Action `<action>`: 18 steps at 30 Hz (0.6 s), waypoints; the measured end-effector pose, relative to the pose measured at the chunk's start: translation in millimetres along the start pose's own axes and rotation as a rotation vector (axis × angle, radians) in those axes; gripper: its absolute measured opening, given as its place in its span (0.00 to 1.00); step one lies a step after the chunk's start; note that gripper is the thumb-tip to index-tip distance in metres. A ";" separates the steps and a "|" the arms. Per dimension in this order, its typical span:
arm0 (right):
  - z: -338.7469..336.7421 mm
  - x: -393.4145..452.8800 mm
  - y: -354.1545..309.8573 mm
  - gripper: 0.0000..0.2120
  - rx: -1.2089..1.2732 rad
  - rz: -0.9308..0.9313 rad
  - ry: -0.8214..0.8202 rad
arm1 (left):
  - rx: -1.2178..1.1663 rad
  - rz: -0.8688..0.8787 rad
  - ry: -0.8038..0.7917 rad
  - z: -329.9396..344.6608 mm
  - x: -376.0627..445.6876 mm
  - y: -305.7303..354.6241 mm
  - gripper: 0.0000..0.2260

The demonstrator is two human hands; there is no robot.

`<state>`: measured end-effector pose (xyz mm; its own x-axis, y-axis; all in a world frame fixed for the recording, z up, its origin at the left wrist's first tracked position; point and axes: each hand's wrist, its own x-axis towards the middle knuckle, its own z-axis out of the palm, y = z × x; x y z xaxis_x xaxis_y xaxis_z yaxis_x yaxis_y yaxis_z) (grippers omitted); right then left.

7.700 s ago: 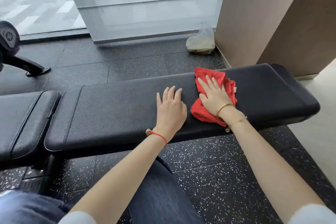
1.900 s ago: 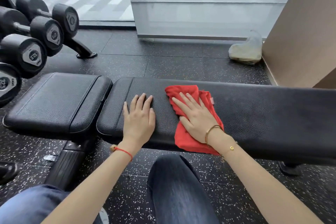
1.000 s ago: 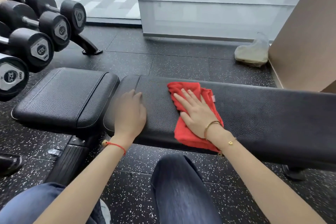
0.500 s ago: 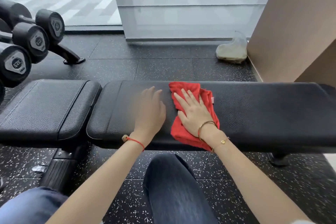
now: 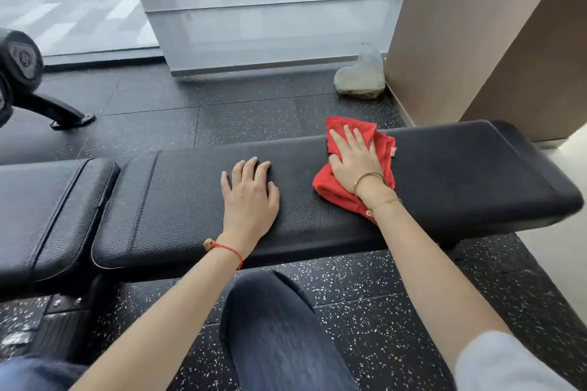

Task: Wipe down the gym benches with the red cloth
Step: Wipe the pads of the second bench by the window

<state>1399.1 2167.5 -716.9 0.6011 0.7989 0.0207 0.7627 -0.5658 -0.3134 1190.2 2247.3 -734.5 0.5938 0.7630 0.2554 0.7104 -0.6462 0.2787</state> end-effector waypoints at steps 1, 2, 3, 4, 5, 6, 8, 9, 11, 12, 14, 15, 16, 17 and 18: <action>1.2 4.8 -4.7 0.28 -0.009 -0.002 -0.004 | -0.001 -0.001 0.001 -0.2 0.0 1.3 0.20; 2.5 6.2 -8.7 0.28 -0.015 -0.015 -0.009 | 0.002 0.000 0.003 -0.2 -0.3 1.9 0.20; 3.4 4.4 -11.3 0.29 -0.018 -0.036 -0.015 | 0.010 0.000 0.004 0.0 -0.4 2.0 0.20; 4.3 -0.5 -12.4 0.29 -0.020 -0.064 -0.018 | 0.023 -0.002 0.005 0.5 -0.4 2.0 0.20; 5.4 -8.1 -12.0 0.29 -0.023 -0.096 -0.015 | 0.035 -0.009 0.008 0.9 -0.2 2.4 0.20; 6.3 -17.8 -10.1 0.29 -0.024 -0.128 -0.010 | 0.039 -0.021 0.010 1.2 0.8 4.5 0.19; 8.2 -39.6 -2.3 0.29 -0.015 -0.173 0.001 | 0.017 -0.053 0.006 1.1 4.8 14.5 0.19; 8.4 -49.9 3.5 0.29 -0.010 -0.180 0.006 | 0.004 -0.053 -0.001 1.5 7.5 21.9 0.20; 6.0 -65.6 18.4 0.29 -0.010 -0.155 0.016 | -0.005 0.001 -0.015 4.7 12.7 39.6 0.22; 3.3 -70.8 27.6 0.29 -0.012 -0.131 0.020 | -0.012 0.034 -0.025 7.1 14.9 49.8 0.23; -4.7 -76.4 48.5 0.28 -0.016 -0.071 0.035 | -0.036 0.085 -0.057 13.5 18.8 71.0 0.24; -9.3 -77.3 60.7 0.28 -0.017 -0.033 0.046 | -0.046 0.107 -0.074 17.8 20.2 81.6 0.24; -14.4 -77.2 74.0 0.28 -0.018 0.012 0.057 | -0.058 0.128 -0.091 22.1 21.4 91.9 0.24; -19.8 -76.2 88.6 0.28 -0.020 0.062 0.067 | -0.072 0.149 -0.109 26.4 22.4 102.0 0.24; -25.5 -74.7 104.2 0.28 -0.024 0.115 0.078 | -0.086 0.169 -0.127 30.5 23.2 111.6 0.23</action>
<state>1439.7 2043.6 -726.9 0.7012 0.7105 0.0595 0.6922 -0.6584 -0.2956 1294.7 2193.3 -725.8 0.7485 0.6358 0.1884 0.5649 -0.7601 0.3211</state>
